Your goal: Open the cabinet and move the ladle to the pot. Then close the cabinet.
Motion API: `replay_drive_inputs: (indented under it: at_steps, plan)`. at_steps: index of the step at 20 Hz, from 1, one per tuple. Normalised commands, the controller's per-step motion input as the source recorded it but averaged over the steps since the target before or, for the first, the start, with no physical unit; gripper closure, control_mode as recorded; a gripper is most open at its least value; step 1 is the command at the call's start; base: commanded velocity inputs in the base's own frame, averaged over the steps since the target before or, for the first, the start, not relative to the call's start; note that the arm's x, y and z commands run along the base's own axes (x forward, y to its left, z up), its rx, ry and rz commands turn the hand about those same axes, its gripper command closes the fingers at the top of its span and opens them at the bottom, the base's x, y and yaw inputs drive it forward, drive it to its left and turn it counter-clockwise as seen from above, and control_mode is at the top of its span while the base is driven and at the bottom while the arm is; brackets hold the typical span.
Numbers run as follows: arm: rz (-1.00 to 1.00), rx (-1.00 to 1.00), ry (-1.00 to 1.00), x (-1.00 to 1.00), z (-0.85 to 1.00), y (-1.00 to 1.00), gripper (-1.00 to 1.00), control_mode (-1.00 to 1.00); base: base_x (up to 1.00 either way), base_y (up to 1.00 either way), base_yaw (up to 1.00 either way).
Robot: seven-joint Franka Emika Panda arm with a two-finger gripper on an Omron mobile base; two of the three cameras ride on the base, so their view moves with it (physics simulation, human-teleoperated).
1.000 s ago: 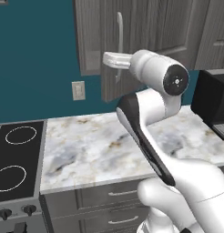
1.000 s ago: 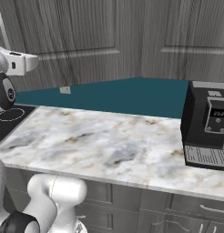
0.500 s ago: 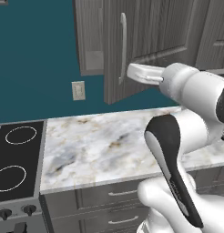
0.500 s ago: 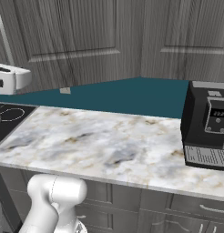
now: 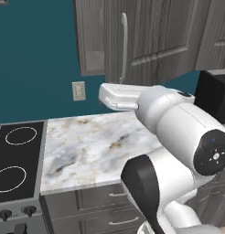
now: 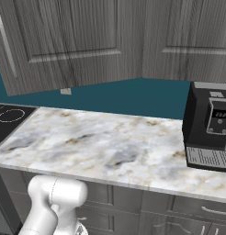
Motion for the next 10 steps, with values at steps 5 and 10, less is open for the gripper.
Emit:
replay_drive_inputs:
  at_steps: [5,10]
  plan:
    - [-0.14,0.00,0.00,0.04,0.00,0.98,-1.00,-1.00,0.00,0.00,0.00]
    - [-0.12,-0.05,-0.08,0.32,0.00,0.26,-1.00,-1.00,0.00,0.00,0.00]
